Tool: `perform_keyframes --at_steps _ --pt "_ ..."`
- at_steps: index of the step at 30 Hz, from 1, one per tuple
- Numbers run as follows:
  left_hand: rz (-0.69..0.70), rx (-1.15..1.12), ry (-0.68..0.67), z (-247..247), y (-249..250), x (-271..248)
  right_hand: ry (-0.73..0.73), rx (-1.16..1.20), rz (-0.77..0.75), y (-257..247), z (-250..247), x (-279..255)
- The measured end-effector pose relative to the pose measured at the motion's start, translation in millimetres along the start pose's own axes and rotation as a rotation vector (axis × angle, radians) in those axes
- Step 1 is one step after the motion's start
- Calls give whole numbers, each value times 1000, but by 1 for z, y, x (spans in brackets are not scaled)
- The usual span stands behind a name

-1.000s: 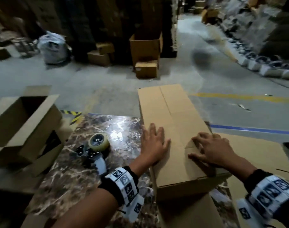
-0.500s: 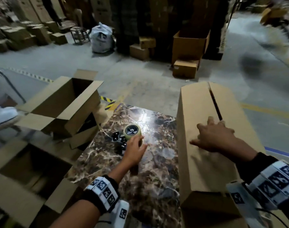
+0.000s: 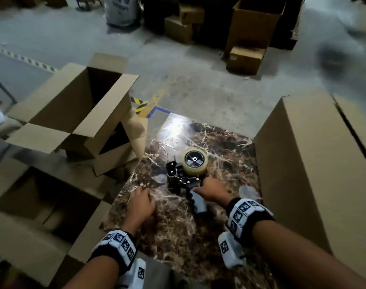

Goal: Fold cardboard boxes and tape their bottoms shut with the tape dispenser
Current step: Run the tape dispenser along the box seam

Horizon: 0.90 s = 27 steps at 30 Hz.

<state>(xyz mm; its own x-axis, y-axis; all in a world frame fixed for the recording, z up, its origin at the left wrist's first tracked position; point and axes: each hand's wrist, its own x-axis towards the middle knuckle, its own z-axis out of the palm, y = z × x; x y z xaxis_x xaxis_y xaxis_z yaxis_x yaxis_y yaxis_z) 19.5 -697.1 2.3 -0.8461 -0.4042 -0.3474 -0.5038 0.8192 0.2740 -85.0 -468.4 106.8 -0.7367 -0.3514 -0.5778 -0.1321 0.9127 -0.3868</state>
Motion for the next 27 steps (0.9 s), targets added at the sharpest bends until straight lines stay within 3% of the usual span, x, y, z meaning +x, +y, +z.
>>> perform_keyframes --at_steps 3,7,9,11,12,14,17,19,21,25,27 --pt "43 90 6 -1 0 -2 91 382 229 19 45 25" --pt "50 131 11 -8 0 4 126 816 304 20 72 49" --pt "54 151 -7 -13 0 6 -35 1076 357 7 72 49" --pt "44 130 -46 -15 -2 10 -299 1301 419 -3 64 48" --pt "33 84 -60 -15 -4 14 -377 1331 429 -8 57 47" --pt "-65 -199 -64 -23 -3 18 -456 1336 414 -8 51 49" --pt "-332 -1030 -151 -47 16 18 -491 1263 360 -6 34 32" --pt "-445 -1394 -286 -65 32 16 -445 1152 275 -9 17 12" --pt "-442 -1532 -413 -81 48 18 -229 984 142 -14 -4 -13" --pt "-321 -1537 -347 -120 111 31 55 933 -77 -22 -51 -66" --pt "-175 -1430 -309 -143 154 37 218 945 -92 -17 -75 -92"
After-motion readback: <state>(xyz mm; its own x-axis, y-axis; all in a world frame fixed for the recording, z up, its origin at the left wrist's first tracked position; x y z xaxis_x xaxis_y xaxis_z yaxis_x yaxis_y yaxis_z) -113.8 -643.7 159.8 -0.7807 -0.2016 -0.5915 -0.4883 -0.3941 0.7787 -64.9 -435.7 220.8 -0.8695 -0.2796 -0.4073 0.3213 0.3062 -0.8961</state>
